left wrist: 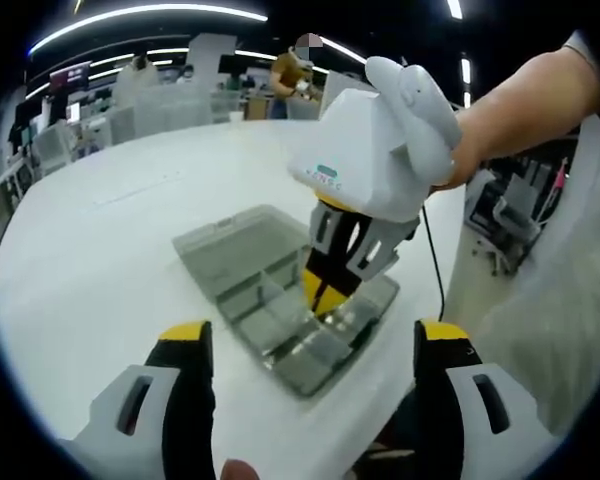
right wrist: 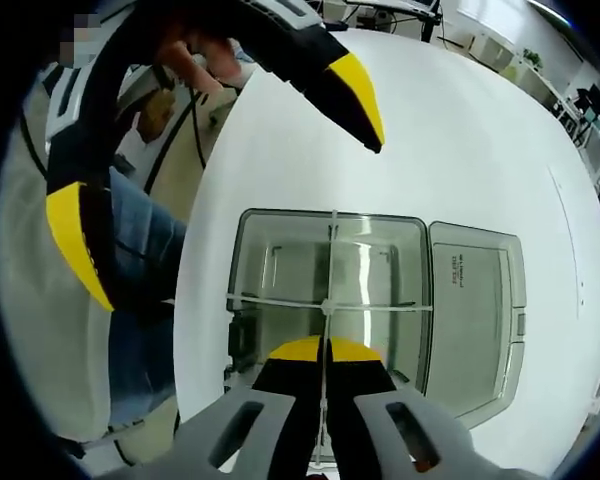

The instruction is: Insert the divider into the dual guide fixture by aligning both edges with the guide slots and pushing it downward to the bottom, including one-sided entry, uneven engagement, binding, and posture correction.

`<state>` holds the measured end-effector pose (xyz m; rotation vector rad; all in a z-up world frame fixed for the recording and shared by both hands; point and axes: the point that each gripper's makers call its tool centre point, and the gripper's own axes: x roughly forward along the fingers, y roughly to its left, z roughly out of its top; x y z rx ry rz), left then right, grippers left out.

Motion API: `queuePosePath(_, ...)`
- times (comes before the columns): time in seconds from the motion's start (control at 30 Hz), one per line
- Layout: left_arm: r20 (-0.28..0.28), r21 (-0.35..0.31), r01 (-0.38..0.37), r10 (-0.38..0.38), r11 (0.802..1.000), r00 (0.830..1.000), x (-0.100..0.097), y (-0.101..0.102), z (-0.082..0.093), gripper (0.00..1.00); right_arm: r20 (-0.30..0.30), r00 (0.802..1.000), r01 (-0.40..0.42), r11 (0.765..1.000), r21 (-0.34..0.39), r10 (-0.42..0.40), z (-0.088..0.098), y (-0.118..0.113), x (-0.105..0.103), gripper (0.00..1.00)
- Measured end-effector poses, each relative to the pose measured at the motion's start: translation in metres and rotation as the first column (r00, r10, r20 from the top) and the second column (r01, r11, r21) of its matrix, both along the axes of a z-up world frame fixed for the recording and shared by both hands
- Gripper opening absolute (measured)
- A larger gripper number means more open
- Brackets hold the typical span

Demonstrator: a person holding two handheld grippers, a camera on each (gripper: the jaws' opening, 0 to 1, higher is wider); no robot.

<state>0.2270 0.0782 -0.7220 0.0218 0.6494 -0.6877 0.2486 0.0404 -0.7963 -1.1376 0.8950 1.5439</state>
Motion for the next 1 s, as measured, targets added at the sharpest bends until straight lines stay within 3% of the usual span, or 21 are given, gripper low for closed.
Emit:
queuePosePath(0.5,-0.005,0.011,0.001,-0.001,1.0,1.0,-0.0057,0.0012,0.0008,0.8,0.012,1.0,-0.012,1.0,0.005,0.012,0.0,0.0001,0.0016,0.0)
queuePosePath(0.9,-0.006,0.017,0.017,-0.017,1.0,1.0,-0.0079,-0.0003,0.0003,0.8,-0.012,1.0,0.002,1.0,0.023,-0.002,0.0024,-0.002,-0.0009,0.0)
queuePosePath(1.0,-0.006,0.018,0.022,-0.022,1.0,1.0,-0.0078,-0.0002,0.0002,0.8,-0.008,1.0,0.006,1.0,0.024,-0.006,0.002,-0.003,-0.0006,0.05)
